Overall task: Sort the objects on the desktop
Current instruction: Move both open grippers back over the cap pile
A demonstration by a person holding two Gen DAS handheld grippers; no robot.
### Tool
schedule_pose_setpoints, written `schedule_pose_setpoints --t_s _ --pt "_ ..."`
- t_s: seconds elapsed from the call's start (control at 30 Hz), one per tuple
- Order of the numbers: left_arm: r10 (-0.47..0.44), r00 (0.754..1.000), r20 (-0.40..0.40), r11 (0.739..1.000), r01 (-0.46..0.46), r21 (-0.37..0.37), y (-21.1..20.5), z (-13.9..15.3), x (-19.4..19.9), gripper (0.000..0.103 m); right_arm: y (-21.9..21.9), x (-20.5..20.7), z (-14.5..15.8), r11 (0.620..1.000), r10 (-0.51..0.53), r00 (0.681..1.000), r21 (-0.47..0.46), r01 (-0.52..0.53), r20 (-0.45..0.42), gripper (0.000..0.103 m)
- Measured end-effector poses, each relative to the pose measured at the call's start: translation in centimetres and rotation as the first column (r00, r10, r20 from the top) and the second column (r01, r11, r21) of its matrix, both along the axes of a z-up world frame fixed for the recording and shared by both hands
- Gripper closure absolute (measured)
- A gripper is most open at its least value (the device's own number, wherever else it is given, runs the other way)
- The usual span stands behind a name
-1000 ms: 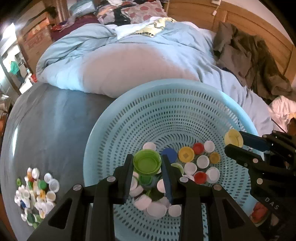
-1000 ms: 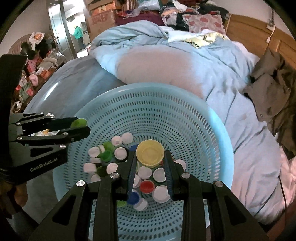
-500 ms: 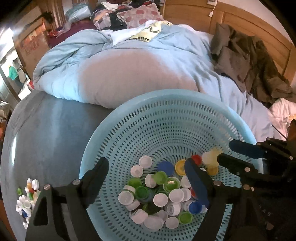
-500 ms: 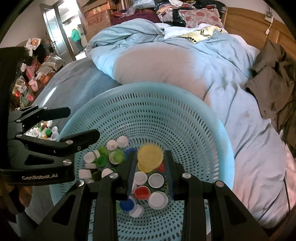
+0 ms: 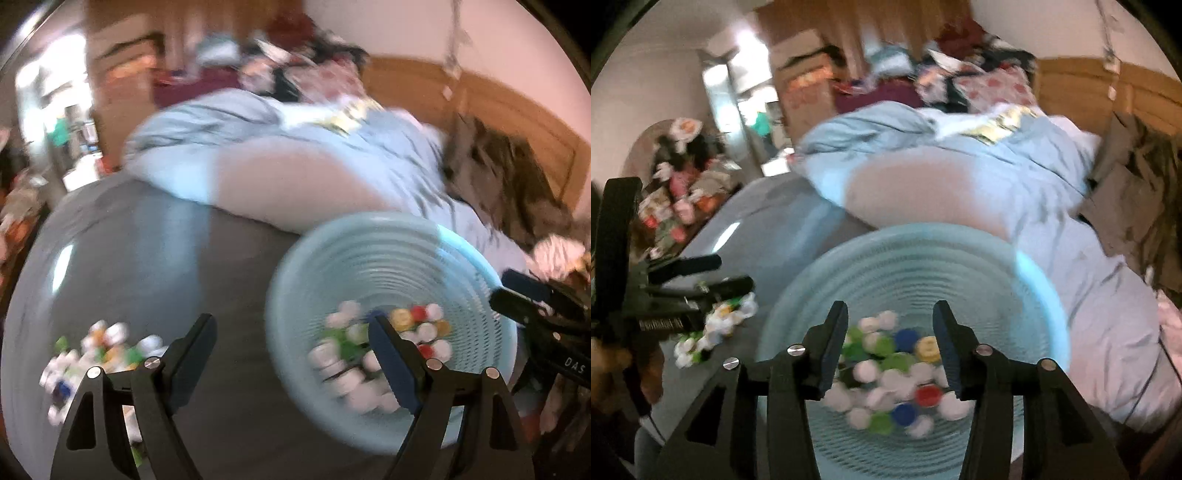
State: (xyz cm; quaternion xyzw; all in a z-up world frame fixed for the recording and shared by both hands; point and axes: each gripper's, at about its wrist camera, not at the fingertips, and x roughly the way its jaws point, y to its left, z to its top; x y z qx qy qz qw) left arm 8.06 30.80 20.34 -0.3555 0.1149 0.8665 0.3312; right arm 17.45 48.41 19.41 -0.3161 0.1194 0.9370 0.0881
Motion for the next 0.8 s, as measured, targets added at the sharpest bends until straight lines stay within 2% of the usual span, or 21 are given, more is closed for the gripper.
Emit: schedule_pose_setpoints --t_s 0.07,0.17,0.23,0.27,0.37,0.4,0.47,0.57,0.67,0.8 --pt "0.095 0.995 -0.037 0.995 -0.094 0.030 -6.4 -0.7 0.4 0.013 -3.2 0.4 -0.6 0.997 0.070 0.997 0.009 -0.070 -0.015 0.051" --pt "0.227 0.974 -0.016 0.972 -0.226 0.059 -15.0 -3.2 0.6 0.012 -8.2 0.2 -2.4 0.982 0.186 0.983 0.018 -0.186 0.002 0.050" --pt "0.344 0.939 -0.003 0.939 -0.344 0.027 -21.4 -6.1 0.7 0.012 -11.5 -0.4 -4.2 0.964 0.266 0.963 0.011 -0.266 0.039 0.050" --pt "0.385 0.923 0.029 0.923 -0.385 0.019 -23.9 -7.6 0.8 0.012 -12.6 -0.8 -5.1 0.955 0.296 0.953 0.004 -0.296 0.063 0.050" --pt "0.483 0.872 0.078 0.875 -0.484 -0.002 -29.6 -11.3 1.1 0.014 -15.6 -1.9 -7.6 0.932 0.363 0.924 -0.032 -0.362 0.124 0.050" --pt "0.490 0.867 0.093 0.871 -0.492 -0.009 -30.5 -12.3 1.3 0.014 -16.4 -2.1 -8.3 0.925 0.379 0.915 -0.035 -0.378 0.140 0.050" --pt "0.491 0.864 0.115 0.870 -0.493 -0.015 -31.6 -13.9 1.5 0.023 -17.6 -2.3 -9.6 0.916 0.401 0.901 -0.035 -0.401 0.168 0.050" --pt "0.452 0.879 0.154 0.891 -0.452 -0.036 -30.5 -15.9 0.9 0.040 -18.8 -2.8 -10.3 0.909 0.413 0.890 -0.028 -0.416 0.193 0.050" --pt "0.423 0.894 0.152 0.906 -0.421 -0.047 -29.1 -17.1 0.3 0.040 -19.6 -2.6 -10.5 0.909 0.410 0.888 -0.016 -0.416 0.208 0.050" --pt "0.415 0.895 0.167 0.909 -0.416 -0.030 -28.6 -17.5 -1.4 0.040 -20.0 -3.0 -11.1 0.916 0.392 0.891 -0.011 -0.400 0.230 0.050"
